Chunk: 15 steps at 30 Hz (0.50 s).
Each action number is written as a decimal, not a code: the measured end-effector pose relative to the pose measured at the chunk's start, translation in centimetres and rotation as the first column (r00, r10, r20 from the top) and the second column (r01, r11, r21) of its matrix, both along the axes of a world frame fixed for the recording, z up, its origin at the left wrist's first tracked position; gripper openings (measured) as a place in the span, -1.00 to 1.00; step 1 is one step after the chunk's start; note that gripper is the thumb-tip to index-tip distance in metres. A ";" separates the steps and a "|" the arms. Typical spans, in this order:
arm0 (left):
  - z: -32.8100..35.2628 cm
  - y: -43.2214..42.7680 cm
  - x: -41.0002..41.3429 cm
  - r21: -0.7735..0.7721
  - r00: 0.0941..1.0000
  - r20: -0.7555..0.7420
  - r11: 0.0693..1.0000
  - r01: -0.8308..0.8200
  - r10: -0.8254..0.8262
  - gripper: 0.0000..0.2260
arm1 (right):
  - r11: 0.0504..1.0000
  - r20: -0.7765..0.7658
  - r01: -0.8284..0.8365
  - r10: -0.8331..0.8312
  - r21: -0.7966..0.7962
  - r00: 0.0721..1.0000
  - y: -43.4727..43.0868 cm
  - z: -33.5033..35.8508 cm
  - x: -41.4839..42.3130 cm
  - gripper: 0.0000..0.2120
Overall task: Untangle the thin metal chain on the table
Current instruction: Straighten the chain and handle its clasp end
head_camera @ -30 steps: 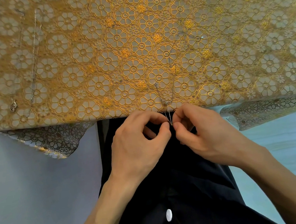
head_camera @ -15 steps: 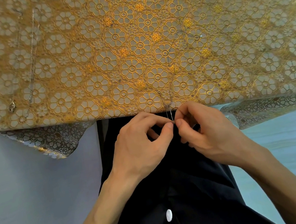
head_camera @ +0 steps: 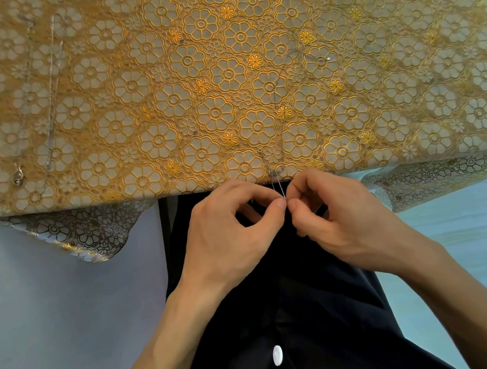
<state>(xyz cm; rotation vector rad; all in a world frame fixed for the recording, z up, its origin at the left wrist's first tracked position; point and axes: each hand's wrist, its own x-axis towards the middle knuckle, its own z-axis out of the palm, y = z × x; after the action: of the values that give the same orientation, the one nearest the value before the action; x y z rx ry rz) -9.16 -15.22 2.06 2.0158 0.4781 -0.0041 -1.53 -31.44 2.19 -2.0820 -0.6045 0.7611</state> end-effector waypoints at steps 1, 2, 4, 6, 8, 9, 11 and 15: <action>0.0 0.0 0.0 -0.002 1.000 0.000 1.000 0.001 -0.001 -0.93 | 1.000 0.006 -0.003 0.003 -0.009 1.000 0.0 0.0 0.0 -0.91; 0.1 0.1 0.1 -0.005 1.000 0.001 1.000 0.001 -0.001 -0.93 | 1.000 0.015 -0.004 0.004 -0.014 1.000 0.0 0.1 0.1 -0.91; 0.2 0.1 0.2 -0.009 1.000 -0.001 1.000 0.001 -0.001 -0.92 | 1.000 0.012 0.008 -0.008 -0.009 1.000 0.1 0.1 0.2 -0.93; 0.2 0.0 0.3 -0.025 1.000 -0.010 1.000 0.000 0.000 -0.91 | 0.999 -0.027 0.039 -0.039 0.016 0.999 0.2 0.2 0.2 -0.93; 0.1 -0.1 0.4 -0.080 0.999 -0.030 0.997 -0.017 0.015 -0.90 | 0.996 -0.059 0.075 -0.072 0.039 0.996 0.3 0.1 0.1 -0.92; 0.0 -0.1 0.3 -0.118 0.999 -0.043 0.992 -0.033 0.028 -0.90 | 0.994 -0.079 0.100 -0.096 0.050 0.992 0.3 0.1 0.1 -0.92; -0.3 -0.1 0.2 -0.185 0.996 -0.067 0.980 -0.070 0.059 -0.94 | 0.985 -0.124 0.159 -0.150 0.067 0.981 0.5 0.1 0.0 -0.90; -0.5 -0.2 0.2 -0.218 0.993 -0.087 0.972 -0.092 0.074 -0.97 | 0.970 -0.237 0.230 -0.205 0.083 0.949 0.7 0.2 -0.3 -0.91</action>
<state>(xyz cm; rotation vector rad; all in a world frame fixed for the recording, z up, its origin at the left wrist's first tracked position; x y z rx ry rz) -9.01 -15.41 1.53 1.7801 0.5858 -0.0825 -1.85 -30.79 2.38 -1.8892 -0.2769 0.8044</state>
